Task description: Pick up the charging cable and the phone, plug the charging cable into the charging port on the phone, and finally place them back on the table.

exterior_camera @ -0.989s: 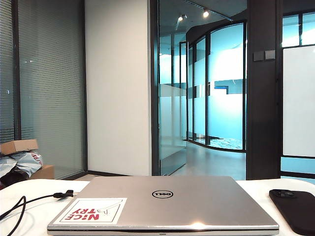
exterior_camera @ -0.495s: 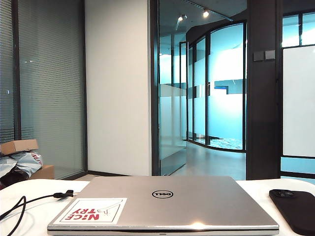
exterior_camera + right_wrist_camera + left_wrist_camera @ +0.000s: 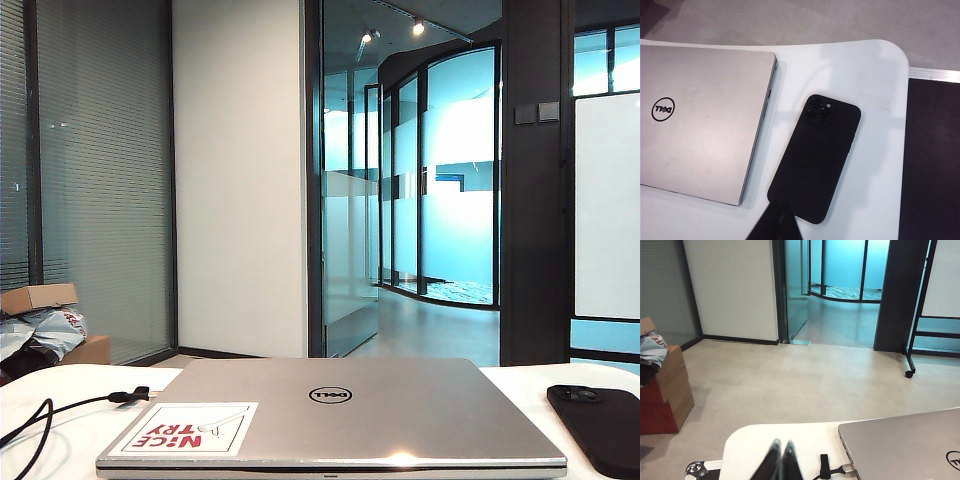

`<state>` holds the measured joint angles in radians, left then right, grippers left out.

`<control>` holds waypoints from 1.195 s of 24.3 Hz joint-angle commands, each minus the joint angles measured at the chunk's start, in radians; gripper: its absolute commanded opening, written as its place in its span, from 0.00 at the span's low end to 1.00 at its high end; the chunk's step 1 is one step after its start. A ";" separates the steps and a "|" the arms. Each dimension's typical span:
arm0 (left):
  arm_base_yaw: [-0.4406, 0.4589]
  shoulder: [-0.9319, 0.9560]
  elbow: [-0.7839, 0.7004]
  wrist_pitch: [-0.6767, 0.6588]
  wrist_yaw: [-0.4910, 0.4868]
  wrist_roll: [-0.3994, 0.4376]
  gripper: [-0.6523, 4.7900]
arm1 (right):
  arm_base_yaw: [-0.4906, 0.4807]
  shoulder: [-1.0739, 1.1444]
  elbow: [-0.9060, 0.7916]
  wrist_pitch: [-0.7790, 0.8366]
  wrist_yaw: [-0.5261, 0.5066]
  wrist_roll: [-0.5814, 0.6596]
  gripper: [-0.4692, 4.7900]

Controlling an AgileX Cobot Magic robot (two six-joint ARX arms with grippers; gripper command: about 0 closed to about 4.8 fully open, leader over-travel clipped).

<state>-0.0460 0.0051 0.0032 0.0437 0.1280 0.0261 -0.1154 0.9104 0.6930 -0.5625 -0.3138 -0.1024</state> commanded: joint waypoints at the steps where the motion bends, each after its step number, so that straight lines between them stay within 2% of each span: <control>1: 0.001 0.001 0.000 0.010 0.002 0.000 0.11 | 0.001 -0.003 0.006 0.015 -0.002 -0.002 0.09; 16: 0.001 0.001 0.000 0.010 0.002 0.000 0.11 | 0.002 -0.072 0.003 0.056 0.017 -0.005 0.09; 18: 0.001 0.001 0.000 0.010 0.002 0.000 0.11 | 0.003 -0.121 0.003 0.114 0.145 -0.007 0.09; 21: 0.001 0.001 0.000 0.010 0.002 0.000 0.11 | 0.015 -0.206 -0.016 0.178 0.244 -0.057 0.09; 29: 0.001 0.001 0.000 0.010 0.002 0.000 0.11 | 0.041 -0.422 -0.259 0.607 0.270 -0.061 0.09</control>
<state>-0.0460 0.0048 0.0032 0.0441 0.1280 0.0261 -0.0765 0.5140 0.4564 -0.0650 -0.0452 -0.1596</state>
